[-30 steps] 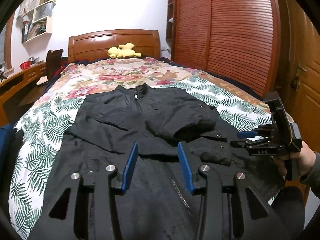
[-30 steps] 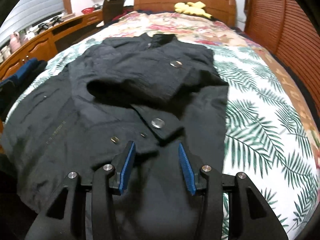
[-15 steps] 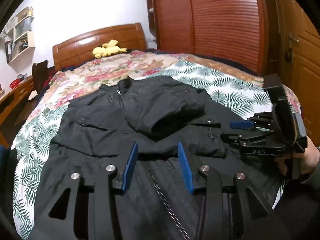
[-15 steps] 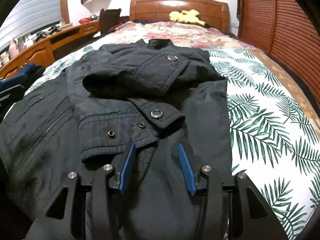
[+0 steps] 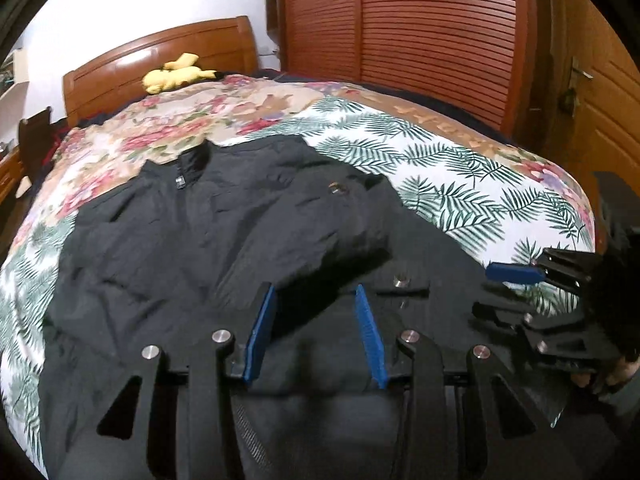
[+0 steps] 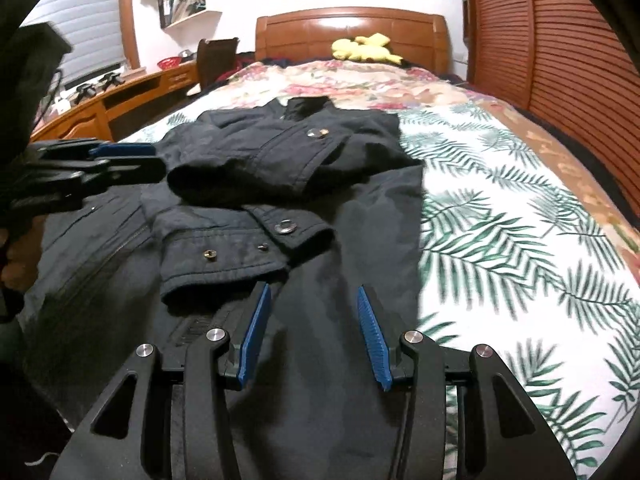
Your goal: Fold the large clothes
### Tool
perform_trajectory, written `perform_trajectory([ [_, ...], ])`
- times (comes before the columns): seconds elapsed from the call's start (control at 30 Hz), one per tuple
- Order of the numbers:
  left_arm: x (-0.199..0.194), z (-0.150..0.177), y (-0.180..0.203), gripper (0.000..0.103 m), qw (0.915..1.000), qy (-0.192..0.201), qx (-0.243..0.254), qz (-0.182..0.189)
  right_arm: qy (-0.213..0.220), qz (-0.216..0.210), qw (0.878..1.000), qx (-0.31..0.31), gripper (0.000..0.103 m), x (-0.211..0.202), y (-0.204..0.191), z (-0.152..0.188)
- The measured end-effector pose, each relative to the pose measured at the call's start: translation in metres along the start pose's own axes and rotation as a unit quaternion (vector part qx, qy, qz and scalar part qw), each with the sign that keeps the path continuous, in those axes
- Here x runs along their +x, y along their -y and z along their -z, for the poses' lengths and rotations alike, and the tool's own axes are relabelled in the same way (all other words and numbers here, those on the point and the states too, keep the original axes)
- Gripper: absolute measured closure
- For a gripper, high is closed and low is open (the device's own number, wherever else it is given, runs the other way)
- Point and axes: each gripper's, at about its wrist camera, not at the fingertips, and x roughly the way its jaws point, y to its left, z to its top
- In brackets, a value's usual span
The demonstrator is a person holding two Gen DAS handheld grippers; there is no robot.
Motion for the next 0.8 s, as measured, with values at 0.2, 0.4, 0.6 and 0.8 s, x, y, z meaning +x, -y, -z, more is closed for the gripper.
perform_trajectory([
  [0.2,0.039,-0.025,0.021,0.063,0.9994,-0.025,0.021,0.014,-0.002,-0.001,1.000,-0.004,0.057,-0.003,0.010,0.004],
  [0.4,0.071,-0.042,0.036,0.063,0.9975,-0.055,0.035,0.027,-0.001,-0.004,1.000,-0.001,0.056,-0.007,0.019,0.007],
  [0.6,0.103,-0.040,0.033,0.063,0.9933,-0.107,0.037,0.021,0.005,-0.007,1.000,-0.005,0.056,-0.012,0.018,0.007],
  [0.8,0.116,-0.032,0.033,0.063,0.9911,-0.126,0.039,0.019,0.013,-0.009,1.000,-0.005,0.056,-0.015,0.018,0.005],
])
